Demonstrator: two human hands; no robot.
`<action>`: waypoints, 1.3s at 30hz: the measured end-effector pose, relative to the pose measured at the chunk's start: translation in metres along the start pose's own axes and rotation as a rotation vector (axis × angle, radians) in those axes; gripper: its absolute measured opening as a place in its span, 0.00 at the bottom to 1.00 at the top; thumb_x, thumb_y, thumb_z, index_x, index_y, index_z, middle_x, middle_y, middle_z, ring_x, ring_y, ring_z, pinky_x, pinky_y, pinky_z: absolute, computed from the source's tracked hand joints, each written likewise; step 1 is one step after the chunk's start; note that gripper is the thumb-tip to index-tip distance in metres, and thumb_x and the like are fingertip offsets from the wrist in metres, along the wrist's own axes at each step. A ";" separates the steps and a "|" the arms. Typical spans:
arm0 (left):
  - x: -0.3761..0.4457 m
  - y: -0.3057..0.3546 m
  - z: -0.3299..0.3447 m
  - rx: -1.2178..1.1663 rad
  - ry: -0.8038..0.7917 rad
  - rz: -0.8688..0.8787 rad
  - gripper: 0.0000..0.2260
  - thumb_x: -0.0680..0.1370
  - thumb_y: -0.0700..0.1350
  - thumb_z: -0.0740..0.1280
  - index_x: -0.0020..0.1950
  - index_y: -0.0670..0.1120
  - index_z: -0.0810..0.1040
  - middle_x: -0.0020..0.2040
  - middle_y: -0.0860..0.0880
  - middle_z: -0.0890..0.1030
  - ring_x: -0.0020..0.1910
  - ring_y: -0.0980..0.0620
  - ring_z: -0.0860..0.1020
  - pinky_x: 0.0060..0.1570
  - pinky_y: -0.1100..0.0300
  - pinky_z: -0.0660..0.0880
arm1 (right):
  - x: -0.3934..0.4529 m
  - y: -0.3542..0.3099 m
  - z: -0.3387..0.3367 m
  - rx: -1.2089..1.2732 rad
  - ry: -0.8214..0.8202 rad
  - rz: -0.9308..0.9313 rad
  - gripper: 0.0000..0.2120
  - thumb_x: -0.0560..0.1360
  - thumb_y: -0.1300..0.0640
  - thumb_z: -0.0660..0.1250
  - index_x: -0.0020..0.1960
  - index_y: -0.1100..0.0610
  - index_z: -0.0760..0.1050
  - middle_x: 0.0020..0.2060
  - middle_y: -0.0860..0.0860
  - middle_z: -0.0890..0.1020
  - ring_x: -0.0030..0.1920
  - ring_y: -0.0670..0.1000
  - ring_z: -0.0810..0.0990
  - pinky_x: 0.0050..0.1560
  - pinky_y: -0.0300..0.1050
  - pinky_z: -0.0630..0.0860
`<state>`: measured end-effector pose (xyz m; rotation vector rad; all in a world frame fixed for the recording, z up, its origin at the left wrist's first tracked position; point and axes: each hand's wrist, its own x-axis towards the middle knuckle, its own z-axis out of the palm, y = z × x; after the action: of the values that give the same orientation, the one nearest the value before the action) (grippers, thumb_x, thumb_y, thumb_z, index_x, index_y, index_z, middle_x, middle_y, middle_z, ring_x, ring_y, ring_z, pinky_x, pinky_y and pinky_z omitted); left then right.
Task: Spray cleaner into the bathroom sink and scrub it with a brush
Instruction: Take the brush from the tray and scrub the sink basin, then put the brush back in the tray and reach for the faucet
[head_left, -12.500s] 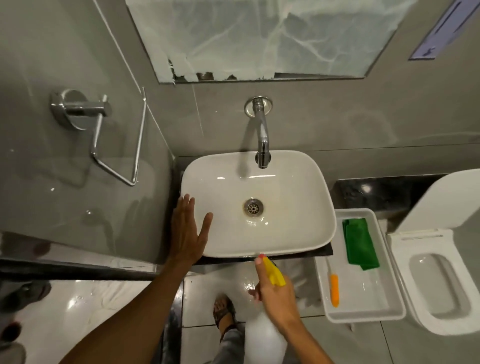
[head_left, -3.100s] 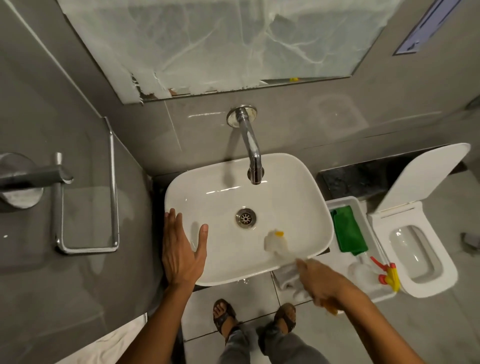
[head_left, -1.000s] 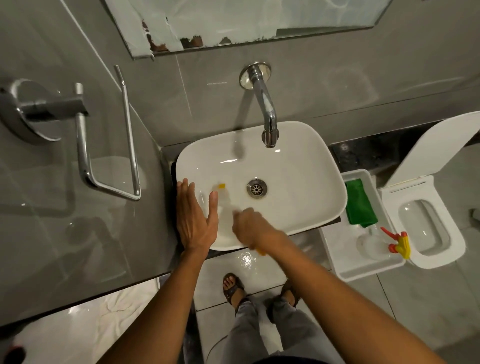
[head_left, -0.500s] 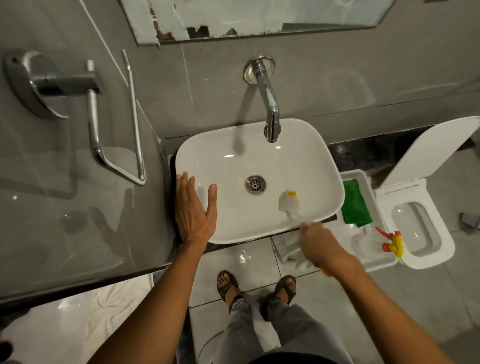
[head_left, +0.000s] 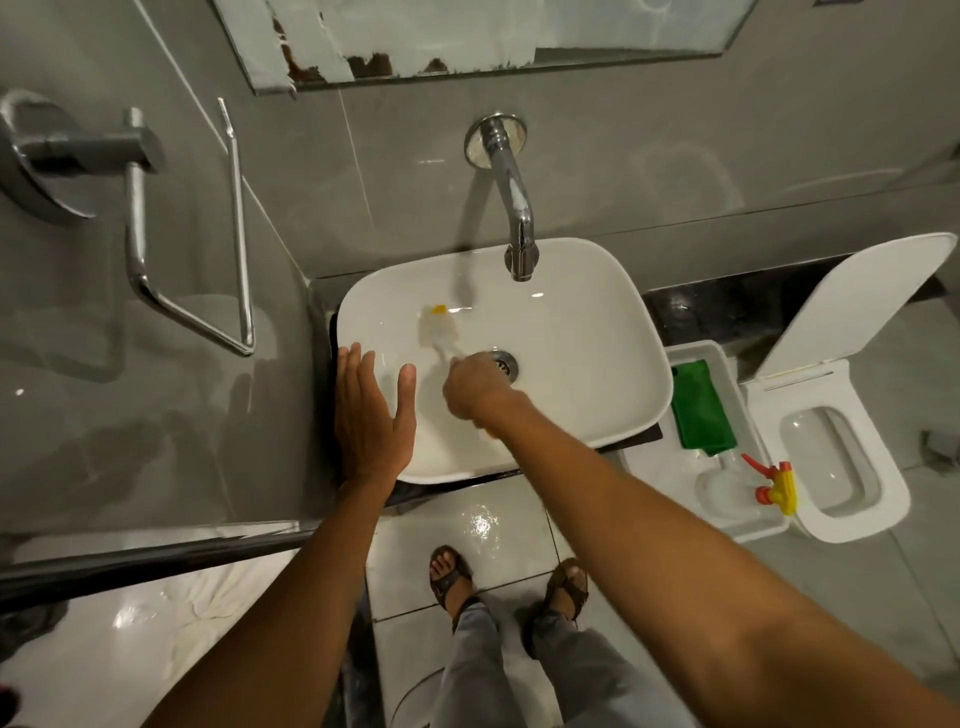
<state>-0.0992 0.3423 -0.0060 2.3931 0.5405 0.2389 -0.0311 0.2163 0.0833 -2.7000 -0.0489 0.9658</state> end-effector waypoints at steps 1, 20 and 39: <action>0.000 0.001 0.000 -0.006 0.005 -0.001 0.46 0.81 0.76 0.43 0.83 0.42 0.67 0.87 0.45 0.64 0.88 0.46 0.57 0.85 0.47 0.59 | 0.006 0.013 -0.008 -0.034 0.044 -0.005 0.20 0.86 0.61 0.52 0.74 0.66 0.71 0.67 0.63 0.80 0.67 0.61 0.80 0.60 0.51 0.75; -0.051 0.047 0.034 0.146 -0.032 0.106 0.44 0.82 0.76 0.46 0.83 0.43 0.66 0.86 0.42 0.65 0.88 0.43 0.58 0.87 0.40 0.45 | -0.101 0.233 0.019 0.447 0.108 0.138 0.22 0.88 0.46 0.52 0.61 0.64 0.72 0.58 0.64 0.81 0.58 0.64 0.83 0.56 0.55 0.80; -0.095 0.249 0.184 0.087 -0.309 0.449 0.40 0.84 0.73 0.48 0.87 0.46 0.60 0.89 0.46 0.57 0.89 0.45 0.55 0.87 0.44 0.54 | -0.122 0.420 0.064 0.892 0.486 0.148 0.13 0.87 0.46 0.55 0.46 0.48 0.70 0.36 0.45 0.80 0.37 0.38 0.83 0.34 0.30 0.76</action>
<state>-0.0494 0.0222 0.0113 2.5472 -0.1355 0.0349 -0.1908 -0.1876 -0.0004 -2.0169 0.5456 0.2198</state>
